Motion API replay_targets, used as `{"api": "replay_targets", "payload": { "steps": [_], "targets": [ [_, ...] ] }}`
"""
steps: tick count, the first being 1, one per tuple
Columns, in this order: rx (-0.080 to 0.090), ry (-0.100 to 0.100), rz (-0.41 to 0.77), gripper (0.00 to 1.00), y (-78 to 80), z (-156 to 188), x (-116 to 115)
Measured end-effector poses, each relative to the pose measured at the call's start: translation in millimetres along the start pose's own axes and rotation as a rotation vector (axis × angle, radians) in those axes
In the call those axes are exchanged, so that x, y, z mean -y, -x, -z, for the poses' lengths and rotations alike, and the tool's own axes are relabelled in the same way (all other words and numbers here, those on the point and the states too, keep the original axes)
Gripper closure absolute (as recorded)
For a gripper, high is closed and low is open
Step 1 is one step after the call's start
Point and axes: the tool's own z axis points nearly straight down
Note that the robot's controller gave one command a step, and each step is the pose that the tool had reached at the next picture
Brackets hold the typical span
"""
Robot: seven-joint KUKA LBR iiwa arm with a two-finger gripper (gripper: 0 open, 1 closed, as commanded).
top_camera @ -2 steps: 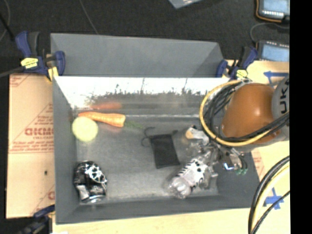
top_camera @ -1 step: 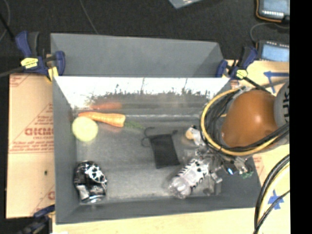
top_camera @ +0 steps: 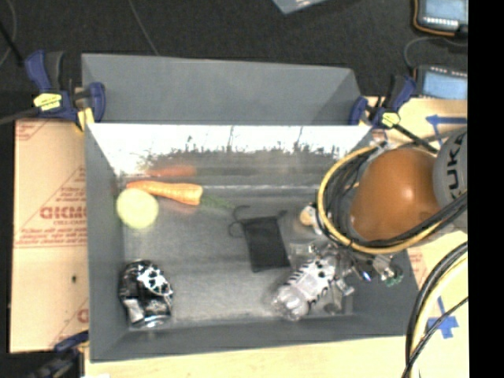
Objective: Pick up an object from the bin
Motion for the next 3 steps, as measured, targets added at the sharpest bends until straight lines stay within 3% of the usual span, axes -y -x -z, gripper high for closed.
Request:
{"api": "replay_targets", "payload": {
  "steps": [1,2,3],
  "targets": [
    [0.0,-0.001,0.221,0.0,6.6,-42.8,0.9],
    [0.003,-0.001,0.275,1.0,19.6,-54.1,8.3],
    [0.003,-0.001,0.275,1.0,19.6,-54.1,8.3]
  ]
}}
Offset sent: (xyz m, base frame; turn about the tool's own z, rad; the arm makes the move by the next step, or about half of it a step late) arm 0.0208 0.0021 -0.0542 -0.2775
